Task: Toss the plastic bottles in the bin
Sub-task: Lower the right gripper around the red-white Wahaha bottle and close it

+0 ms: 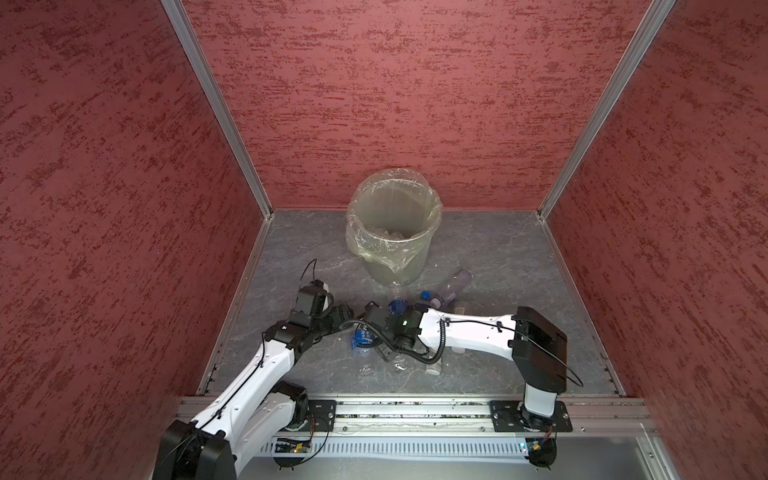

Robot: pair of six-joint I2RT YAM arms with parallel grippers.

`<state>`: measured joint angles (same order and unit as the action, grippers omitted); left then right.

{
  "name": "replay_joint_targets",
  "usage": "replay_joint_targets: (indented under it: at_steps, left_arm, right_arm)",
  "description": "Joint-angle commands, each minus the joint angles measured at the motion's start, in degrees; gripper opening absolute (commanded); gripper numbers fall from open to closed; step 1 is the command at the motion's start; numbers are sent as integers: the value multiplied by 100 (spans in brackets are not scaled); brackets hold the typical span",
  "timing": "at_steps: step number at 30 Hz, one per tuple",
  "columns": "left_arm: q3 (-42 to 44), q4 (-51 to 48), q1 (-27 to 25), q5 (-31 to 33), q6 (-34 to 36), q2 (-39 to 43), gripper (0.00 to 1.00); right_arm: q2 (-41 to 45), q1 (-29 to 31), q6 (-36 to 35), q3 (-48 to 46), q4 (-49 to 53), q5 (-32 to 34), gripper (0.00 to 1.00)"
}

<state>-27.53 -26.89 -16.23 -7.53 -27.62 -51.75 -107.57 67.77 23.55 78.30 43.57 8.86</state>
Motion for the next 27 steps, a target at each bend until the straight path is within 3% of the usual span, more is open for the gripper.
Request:
replay_joint_targets:
  at_steps: [1,27]
  left_arm:
    - [78,142,82,-72,55,68,86]
    - [109,216,225,-215,76,38,86]
  right_arm:
    - [-203,-27,-17,169,38,-169,67]
    - [-731,-264,-26,27,-241,-475,68]
